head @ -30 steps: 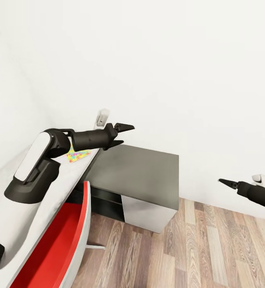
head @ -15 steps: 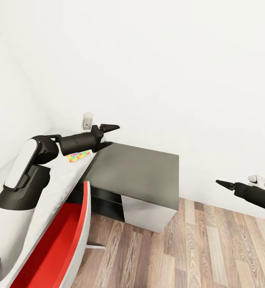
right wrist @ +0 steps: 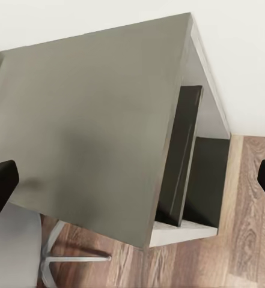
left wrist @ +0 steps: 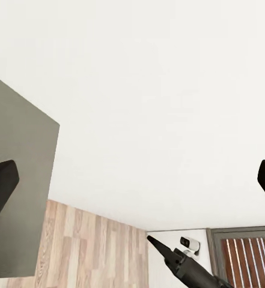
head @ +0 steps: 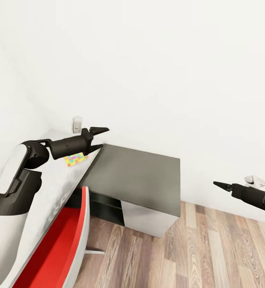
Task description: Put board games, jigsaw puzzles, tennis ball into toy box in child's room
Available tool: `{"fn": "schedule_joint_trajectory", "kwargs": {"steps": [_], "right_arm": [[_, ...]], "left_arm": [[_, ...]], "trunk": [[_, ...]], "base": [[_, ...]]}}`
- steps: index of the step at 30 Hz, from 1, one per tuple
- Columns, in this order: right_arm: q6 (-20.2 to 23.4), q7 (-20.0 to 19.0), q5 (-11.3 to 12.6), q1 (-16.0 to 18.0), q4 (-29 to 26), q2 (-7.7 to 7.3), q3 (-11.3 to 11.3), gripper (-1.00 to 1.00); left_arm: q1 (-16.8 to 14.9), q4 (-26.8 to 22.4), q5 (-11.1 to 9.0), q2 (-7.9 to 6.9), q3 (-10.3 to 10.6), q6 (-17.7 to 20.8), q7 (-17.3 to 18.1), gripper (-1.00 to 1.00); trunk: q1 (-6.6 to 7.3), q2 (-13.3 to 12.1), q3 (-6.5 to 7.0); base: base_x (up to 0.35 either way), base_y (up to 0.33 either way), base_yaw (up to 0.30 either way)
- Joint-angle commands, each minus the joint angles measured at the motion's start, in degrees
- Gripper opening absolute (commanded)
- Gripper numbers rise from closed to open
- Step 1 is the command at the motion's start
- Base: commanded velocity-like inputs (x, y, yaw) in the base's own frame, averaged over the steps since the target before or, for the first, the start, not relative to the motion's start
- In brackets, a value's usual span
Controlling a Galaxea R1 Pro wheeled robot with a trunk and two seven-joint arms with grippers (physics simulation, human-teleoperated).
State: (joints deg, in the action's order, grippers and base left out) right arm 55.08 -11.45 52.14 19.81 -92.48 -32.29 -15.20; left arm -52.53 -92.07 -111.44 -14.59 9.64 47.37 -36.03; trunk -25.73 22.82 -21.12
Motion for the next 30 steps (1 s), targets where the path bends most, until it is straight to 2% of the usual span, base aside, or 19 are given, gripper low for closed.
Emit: {"fn": "schedule_joint_trajectory", "kwargs": {"steps": [1, 9, 22, 30], "right_arm": [[0.3, -0.6, -0.5, 0.1, 0.0, -0.01, 0.0, 1.0], [0.3, -0.7, -0.5, 0.1, 0.0, -0.04, 0.3, 1.0], [0.4, -0.7, -0.5, 0.1, -0.1, -0.06, 0.3, 1.0], [0.4, -0.7, -0.5, 0.1, -0.1, -0.07, 0.4, 1.0]], "left_arm": [[0.0, 0.0, -0.6, -0.13, -0.1, 0.0, -0.6, 1.0], [0.6, 0.0, -0.5, -0.46, -0.6, 0.1, -0.7, 1.0], [0.8, 0.0, -0.4, -0.59, -0.7, 0.2, -1.0, 1.0], [0.9, 0.0, -0.3, -0.72, -0.7, 0.2, -1.2, 1.0]], "trunk": [[-0.06, 0.1, -0.1], [-0.06, 0.1, -0.1], [-0.06, 0.1, -0.1], [-0.06, 0.1, -0.1]], "base": [[0.218, 0.0, 0.0], [0.095, 0.0, 0.0], [0.01, 0.0, 0.003], [0.002, 0.0, 0.133]]}}
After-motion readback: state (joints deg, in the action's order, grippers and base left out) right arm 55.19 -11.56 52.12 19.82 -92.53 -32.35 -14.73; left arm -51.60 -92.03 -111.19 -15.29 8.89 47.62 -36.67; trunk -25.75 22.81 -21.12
